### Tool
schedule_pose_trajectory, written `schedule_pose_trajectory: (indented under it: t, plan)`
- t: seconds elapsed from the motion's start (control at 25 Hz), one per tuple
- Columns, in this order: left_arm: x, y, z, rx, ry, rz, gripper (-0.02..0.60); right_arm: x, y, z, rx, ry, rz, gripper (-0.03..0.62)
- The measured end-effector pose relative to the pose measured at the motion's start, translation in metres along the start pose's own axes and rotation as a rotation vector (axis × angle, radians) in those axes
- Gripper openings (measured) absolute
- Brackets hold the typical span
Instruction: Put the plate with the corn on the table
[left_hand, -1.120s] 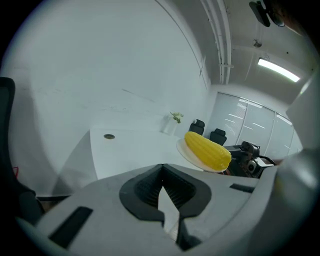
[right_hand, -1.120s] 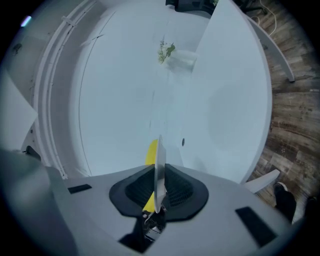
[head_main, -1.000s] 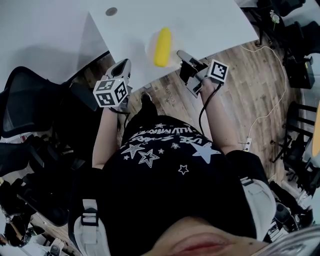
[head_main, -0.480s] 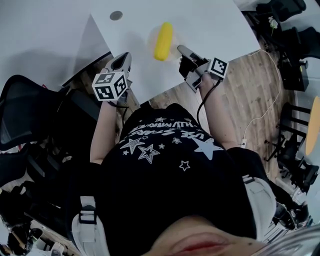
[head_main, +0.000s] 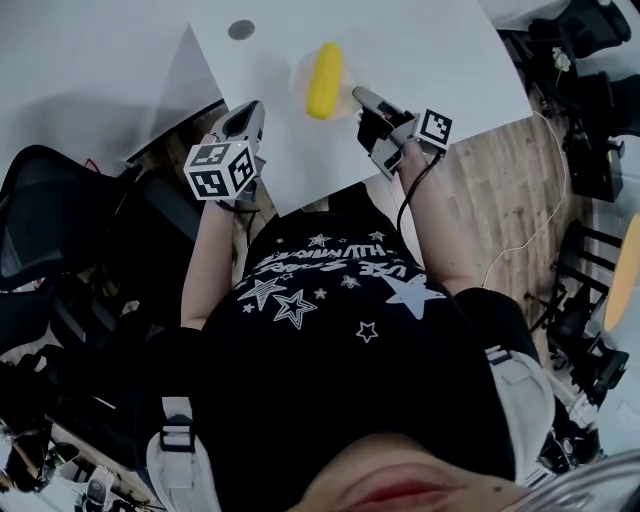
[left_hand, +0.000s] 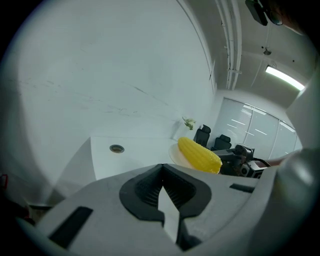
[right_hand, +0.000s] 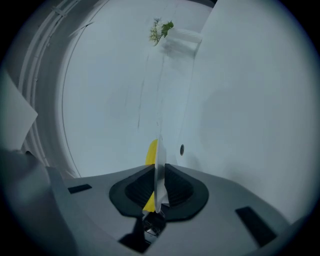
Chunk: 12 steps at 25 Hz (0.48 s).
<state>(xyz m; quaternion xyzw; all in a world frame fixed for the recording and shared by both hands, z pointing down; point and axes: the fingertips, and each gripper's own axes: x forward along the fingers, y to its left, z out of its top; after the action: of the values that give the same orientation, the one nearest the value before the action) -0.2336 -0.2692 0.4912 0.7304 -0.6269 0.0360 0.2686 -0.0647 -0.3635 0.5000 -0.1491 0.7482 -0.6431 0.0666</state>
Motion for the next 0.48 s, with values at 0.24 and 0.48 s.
schedule_pose_trajectory:
  t: [0.24,0.48]
  plan:
    - [0.013,-0.002,0.014,-0.021,-0.021,0.079,0.006,0.031,-0.011,0.030,0.000,0.097,0.039,0.046]
    - [0.032,0.010,0.010,-0.045,-0.018,0.176,0.006,0.053,-0.029,0.048,-0.009,0.187,0.032,0.046]
